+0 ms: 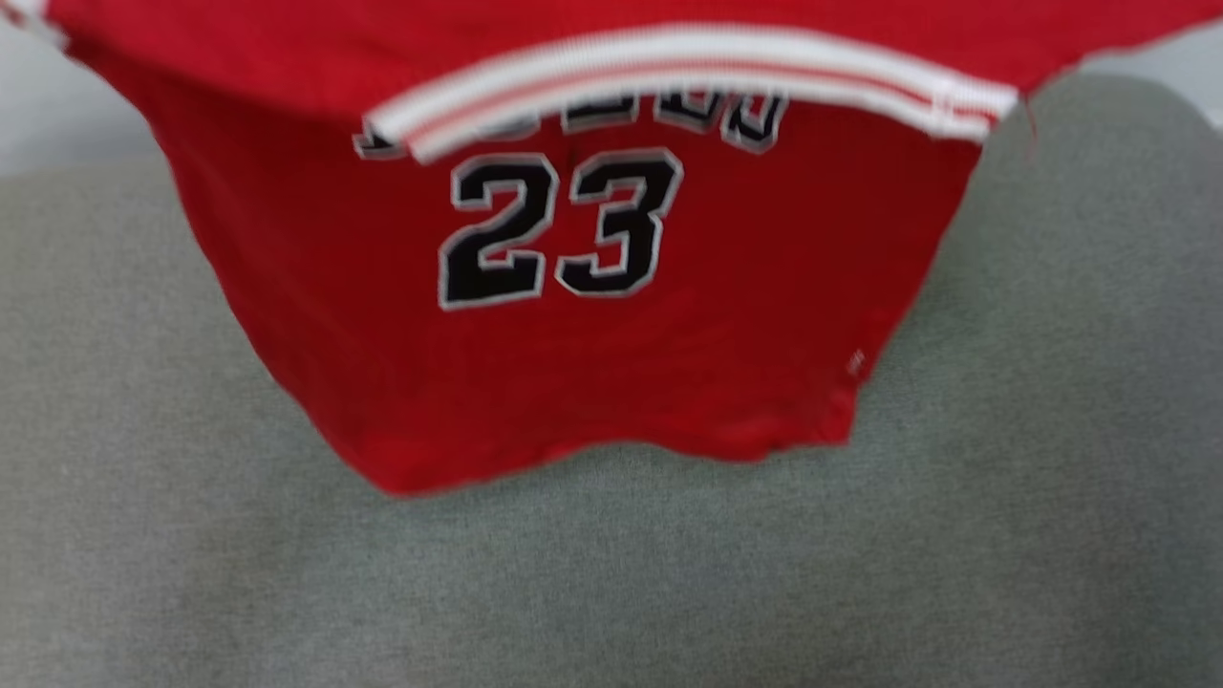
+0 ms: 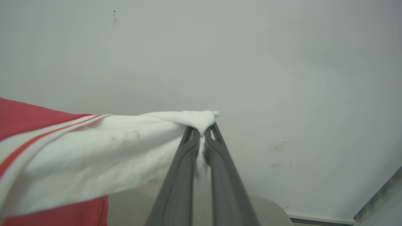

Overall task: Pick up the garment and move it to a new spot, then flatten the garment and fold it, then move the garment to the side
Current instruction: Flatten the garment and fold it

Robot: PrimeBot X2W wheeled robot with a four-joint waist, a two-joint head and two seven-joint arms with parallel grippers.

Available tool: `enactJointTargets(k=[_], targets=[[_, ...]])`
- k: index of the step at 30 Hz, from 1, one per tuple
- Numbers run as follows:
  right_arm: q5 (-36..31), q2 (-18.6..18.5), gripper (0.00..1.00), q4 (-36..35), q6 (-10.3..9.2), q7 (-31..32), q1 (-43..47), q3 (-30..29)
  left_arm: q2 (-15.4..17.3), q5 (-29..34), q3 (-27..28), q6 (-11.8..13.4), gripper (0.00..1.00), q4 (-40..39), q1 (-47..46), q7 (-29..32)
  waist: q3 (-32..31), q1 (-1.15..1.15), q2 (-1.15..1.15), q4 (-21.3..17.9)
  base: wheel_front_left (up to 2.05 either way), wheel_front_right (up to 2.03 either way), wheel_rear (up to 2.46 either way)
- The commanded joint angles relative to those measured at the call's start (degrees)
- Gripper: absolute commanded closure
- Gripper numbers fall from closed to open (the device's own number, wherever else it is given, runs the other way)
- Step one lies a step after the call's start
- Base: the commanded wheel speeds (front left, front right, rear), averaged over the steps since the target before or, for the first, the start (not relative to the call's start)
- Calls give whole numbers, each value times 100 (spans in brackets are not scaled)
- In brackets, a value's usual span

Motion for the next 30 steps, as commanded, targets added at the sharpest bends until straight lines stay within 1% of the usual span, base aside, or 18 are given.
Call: enactJointTargets(k=[1,2,3,6,9,11,13,16,17,18,23,26,30], targets=[[-86,-12,100,157,-2,-142,-330,63,99,-12,-65,-53,100,244,-402,-51,412,0,0,32,0,0,0],[-144,-9,100,263,-2,-230,-490,107,129,9,-116,-84,100,405,-609,-108,528,0,0,42,0,0,0],[-144,-9,100,263,-2,-230,-490,107,129,9,-116,-84,100,405,-609,-108,528,0,0,42,0,0,0],[-299,-45,100,614,-3,-496,-999,210,199,62,-339,-186,100,898,-1259,-224,872,0,0,76,0,0,0],[-413,135,100,1065,-3,-798,-1560,76,235,174,-610,-305,100,1419,-1960,-406,1189,0,0,134,0,0,0],[-576,121,100,1326,-3,-996,-1956,134,248,219,-763,-380,100,1794,-2439,-504,1420,0,0,157,0,0,0],[-713,183,100,1655,-3,-1202,-2311,177,217,266,-925,-434,100,2192,-2909,-601,1609,0,0,173,0,0,0],[-946,172,100,2119,-4,-1462,-2876,349,163,362,-1160,-490,100,2715,-3639,-740,1896,0,0,199,0,0,0],[-1012,213,100,2280,-4,-1563,-3065,351,113,406,-1241,-504,100,2884,-3875,-815,1990,0,0,220,0,0,0],[-1182,292,100,2602,-4,-1797,-3455,316,29,550,-1406,-521,100,3229,-4345,-999,2178,0,0,265,0,0,0],[-1694,485,100,3376,-4,-2569,-4186,75,-237,940,-1794,-563,100,4120,-5191,-1550,2548,0,0,384,0,0,0],[-1893,582,100,3812,-3,-3013,-4290,4,-466,1091,-1957,-562,100,4637,-5349,-2004,2668,0,0,457,0,0,0],[-2083,560,100,4317,-3,-3400,-4007,233,-703,1149,-2109,-583,100,5269,-5118,-2460,2666,0,0,509,0,0,0]])
